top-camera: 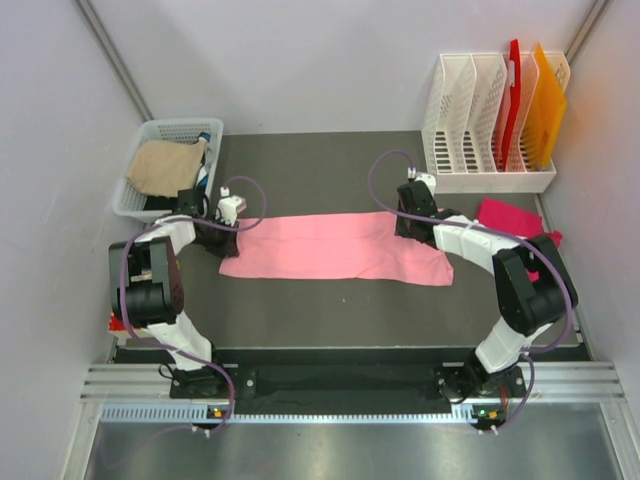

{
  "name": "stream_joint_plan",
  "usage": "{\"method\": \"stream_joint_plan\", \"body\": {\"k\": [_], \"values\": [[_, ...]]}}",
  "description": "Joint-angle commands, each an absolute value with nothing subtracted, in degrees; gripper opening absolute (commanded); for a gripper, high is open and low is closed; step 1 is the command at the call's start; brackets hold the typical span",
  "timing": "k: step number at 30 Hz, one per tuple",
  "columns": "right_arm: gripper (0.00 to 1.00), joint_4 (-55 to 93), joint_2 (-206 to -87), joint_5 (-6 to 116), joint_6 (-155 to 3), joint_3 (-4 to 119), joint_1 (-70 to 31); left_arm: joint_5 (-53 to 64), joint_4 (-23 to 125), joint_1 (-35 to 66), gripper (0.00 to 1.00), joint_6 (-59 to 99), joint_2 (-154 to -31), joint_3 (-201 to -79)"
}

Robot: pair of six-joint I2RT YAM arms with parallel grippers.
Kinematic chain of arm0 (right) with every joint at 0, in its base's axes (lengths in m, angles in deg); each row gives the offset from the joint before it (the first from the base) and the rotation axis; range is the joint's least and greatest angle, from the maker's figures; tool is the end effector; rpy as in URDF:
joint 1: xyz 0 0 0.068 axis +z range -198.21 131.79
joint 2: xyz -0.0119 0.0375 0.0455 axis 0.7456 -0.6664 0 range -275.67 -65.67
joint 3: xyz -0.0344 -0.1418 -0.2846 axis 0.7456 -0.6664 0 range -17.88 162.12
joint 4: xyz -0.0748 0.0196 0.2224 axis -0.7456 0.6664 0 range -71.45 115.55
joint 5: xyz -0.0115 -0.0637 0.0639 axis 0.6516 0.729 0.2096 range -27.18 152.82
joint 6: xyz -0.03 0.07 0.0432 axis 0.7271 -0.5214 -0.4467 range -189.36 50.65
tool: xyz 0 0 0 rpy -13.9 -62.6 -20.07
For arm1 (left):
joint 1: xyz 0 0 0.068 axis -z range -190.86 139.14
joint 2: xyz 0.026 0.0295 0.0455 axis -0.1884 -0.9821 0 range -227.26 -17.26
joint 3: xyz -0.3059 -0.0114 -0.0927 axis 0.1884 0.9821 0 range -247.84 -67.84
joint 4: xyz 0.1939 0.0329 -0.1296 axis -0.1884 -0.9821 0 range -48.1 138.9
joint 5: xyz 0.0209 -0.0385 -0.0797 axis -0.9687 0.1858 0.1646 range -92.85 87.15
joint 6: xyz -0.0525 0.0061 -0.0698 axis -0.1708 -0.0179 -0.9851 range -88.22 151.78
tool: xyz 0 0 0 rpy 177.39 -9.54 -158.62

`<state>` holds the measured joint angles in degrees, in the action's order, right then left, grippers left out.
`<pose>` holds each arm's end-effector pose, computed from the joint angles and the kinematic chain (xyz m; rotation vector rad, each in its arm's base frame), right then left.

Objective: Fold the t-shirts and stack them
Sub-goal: Grab the bottom of the folded rectangular tshirt with left arm

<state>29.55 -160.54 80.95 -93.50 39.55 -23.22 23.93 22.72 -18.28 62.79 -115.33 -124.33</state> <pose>0.3305 0.1273 0.2298 0.1254 2.3587 0.0299 0.3221 0.0067 0.1909 0.6495 2.5166 -0.4157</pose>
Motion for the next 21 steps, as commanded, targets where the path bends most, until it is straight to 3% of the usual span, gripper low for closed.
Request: {"method": "stream_joint_plan", "body": {"k": [1,2,21], "values": [[0.35,27.42,-158.05,80.66,-93.44,39.42,-23.34,21.67,21.03,-17.89,0.09,61.49,-118.95,-123.12],[0.35,27.51,-157.96,80.75,-93.35,39.34,-23.42,21.84,20.69,-17.80,0.00,61.49,-118.69,-123.21],[0.34,27.33,-156.90,79.69,-93.52,38.90,-23.34,21.75,9.09,-25.63,0.00,66.86,-103.05,-125.84]]}}
